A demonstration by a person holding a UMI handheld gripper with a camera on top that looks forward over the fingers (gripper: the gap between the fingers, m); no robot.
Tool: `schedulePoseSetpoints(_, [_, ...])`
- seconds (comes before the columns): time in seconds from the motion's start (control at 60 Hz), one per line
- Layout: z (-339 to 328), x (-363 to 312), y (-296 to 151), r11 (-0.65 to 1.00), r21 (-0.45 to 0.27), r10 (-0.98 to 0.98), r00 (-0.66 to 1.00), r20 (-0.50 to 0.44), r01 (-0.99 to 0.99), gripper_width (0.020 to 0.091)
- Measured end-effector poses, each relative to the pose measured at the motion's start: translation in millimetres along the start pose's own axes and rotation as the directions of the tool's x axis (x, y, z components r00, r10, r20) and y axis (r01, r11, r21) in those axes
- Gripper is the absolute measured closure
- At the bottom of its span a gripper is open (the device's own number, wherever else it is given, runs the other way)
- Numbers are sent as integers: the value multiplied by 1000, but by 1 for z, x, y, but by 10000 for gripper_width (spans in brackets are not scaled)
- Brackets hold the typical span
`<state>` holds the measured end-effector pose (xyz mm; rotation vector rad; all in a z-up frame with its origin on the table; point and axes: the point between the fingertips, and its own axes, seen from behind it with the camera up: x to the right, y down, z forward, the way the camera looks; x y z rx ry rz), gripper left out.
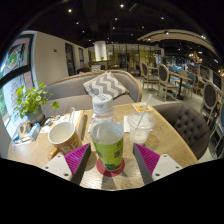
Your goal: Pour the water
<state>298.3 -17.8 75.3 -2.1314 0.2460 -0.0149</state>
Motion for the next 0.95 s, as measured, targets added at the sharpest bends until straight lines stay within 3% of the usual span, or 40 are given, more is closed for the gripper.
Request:
schedulePoseSetpoints(0.283, [-137, -23, 1, 994, -105, -8, 999, -45, 3, 252])
schedulePoseSetpoints(0.533, [-259, -57, 7, 992, -118, -50, 996, -70, 41, 251])
schedulePoseSetpoints(0.95, [-314, -75, 26, 991, -114, -83, 994, -65, 76, 257])
